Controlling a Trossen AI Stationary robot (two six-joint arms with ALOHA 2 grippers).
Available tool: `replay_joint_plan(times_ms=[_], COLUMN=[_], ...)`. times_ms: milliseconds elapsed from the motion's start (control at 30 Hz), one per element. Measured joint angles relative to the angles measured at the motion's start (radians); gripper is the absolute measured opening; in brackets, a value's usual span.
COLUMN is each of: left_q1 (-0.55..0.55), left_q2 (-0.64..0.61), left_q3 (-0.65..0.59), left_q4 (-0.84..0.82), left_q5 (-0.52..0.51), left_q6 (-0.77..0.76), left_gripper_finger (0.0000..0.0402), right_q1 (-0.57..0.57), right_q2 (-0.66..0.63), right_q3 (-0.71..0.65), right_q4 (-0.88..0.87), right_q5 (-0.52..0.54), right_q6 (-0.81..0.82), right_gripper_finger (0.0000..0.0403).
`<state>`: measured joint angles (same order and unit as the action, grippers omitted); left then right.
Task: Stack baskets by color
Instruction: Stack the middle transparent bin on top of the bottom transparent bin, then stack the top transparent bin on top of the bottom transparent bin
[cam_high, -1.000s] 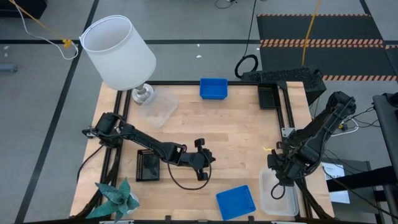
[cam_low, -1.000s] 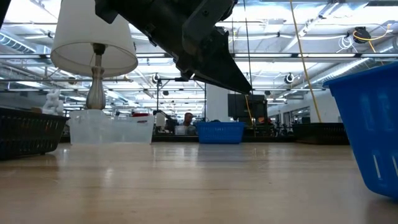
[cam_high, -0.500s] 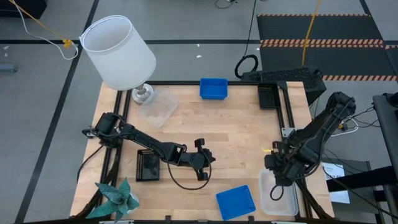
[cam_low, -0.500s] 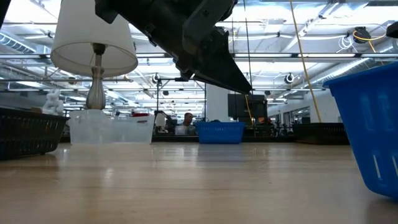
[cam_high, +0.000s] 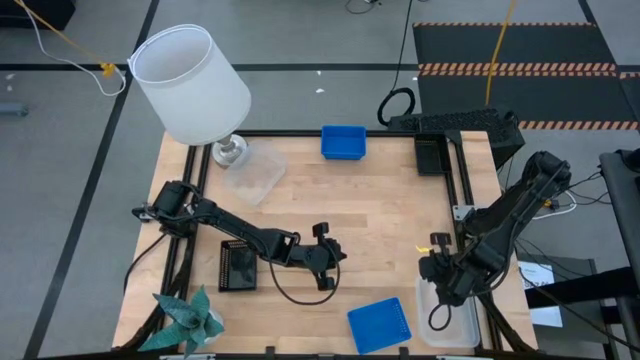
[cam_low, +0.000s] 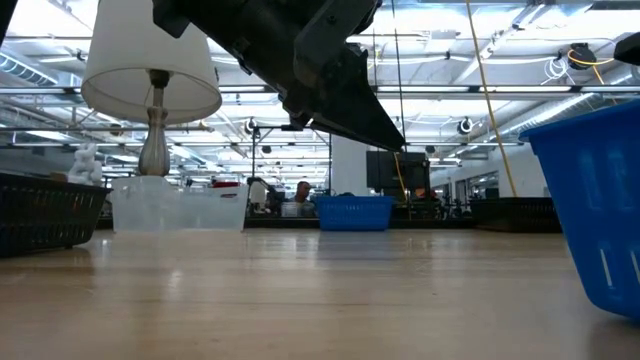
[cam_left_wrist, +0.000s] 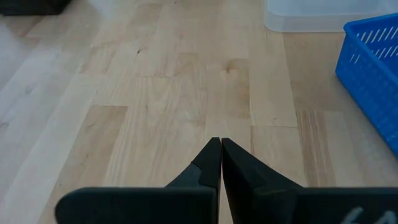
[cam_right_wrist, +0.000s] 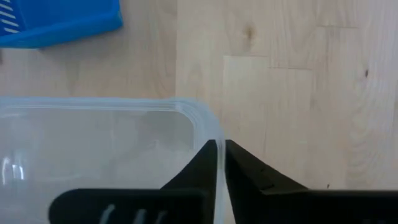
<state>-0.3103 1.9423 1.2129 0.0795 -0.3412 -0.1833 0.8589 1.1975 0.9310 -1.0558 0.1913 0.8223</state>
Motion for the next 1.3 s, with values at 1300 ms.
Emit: replay_joint_plan(times_ms=[1300], left_q1=[0.026], left_q2=[-0.336], left_q3=[0.000], left_q4=[-0.380], left_q5=[-0.054], left_q6=[-0.024], left_gripper_finger=[0.0017], right_q1=[-0.016], right_q2=[-0.033], right_q3=[0.201], right_q4=[0.058], right_q5=[0.361], right_q6=[-0.178], right_gripper_finger=[0.0085])
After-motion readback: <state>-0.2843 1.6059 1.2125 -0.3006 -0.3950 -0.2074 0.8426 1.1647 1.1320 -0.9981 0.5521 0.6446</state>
